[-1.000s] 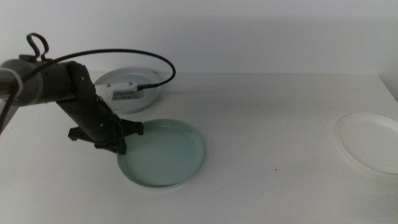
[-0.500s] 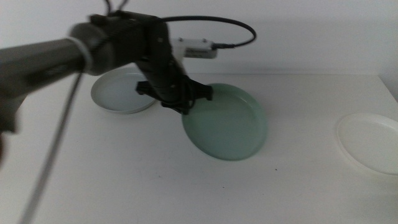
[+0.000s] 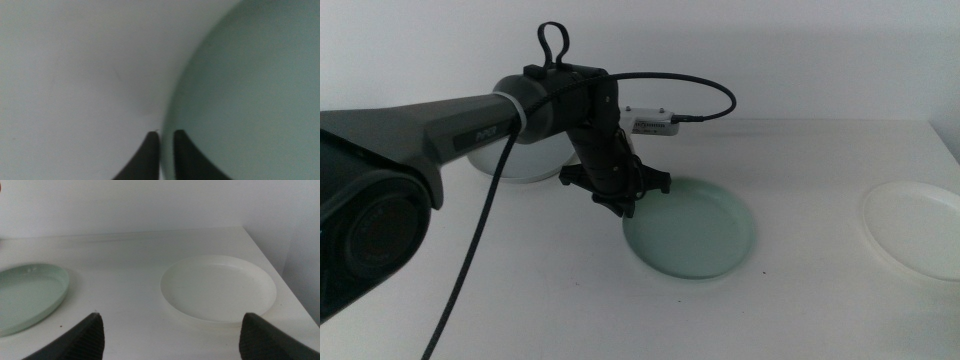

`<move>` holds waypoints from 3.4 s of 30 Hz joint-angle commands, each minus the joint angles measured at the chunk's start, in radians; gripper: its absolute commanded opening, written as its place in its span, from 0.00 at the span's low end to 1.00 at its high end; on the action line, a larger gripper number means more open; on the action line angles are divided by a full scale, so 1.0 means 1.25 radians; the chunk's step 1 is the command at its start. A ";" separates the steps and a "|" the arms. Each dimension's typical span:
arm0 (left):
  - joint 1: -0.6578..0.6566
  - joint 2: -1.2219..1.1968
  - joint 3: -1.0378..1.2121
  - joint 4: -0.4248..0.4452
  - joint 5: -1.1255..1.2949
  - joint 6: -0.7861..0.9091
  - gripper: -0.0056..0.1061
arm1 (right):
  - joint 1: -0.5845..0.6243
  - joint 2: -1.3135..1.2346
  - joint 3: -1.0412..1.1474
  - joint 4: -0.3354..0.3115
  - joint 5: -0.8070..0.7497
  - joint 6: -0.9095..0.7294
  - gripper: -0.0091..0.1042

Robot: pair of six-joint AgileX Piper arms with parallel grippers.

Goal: Stack the three bowls on top of each other.

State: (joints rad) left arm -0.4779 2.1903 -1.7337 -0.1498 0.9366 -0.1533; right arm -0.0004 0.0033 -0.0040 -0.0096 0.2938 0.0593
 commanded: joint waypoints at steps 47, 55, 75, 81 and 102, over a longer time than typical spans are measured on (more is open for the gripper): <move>0.458 0.210 -0.300 -0.109 0.014 0.163 0.03 | -0.007 -0.003 0.003 -0.002 -0.008 -0.003 0.89; 0.496 0.083 -0.252 -0.149 0.072 0.249 0.03 | -0.007 -0.003 0.003 -0.002 -0.008 -0.003 0.89; 0.051 -0.261 0.347 -0.249 -0.358 0.202 0.03 | -0.007 -0.003 0.003 -0.002 -0.008 -0.003 0.89; 0.032 -0.188 0.332 -0.271 -0.375 0.202 0.04 | -0.007 -0.003 0.003 -0.002 -0.008 -0.003 0.89; 0.039 -0.582 0.336 -0.312 -0.085 0.510 0.89 | -0.007 -0.003 0.003 -0.002 -0.008 -0.003 0.89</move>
State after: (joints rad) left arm -0.4292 1.5616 -1.3355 -0.5304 0.7524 0.4397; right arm -0.0004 0.0033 -0.0040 -0.0096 0.2938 0.0593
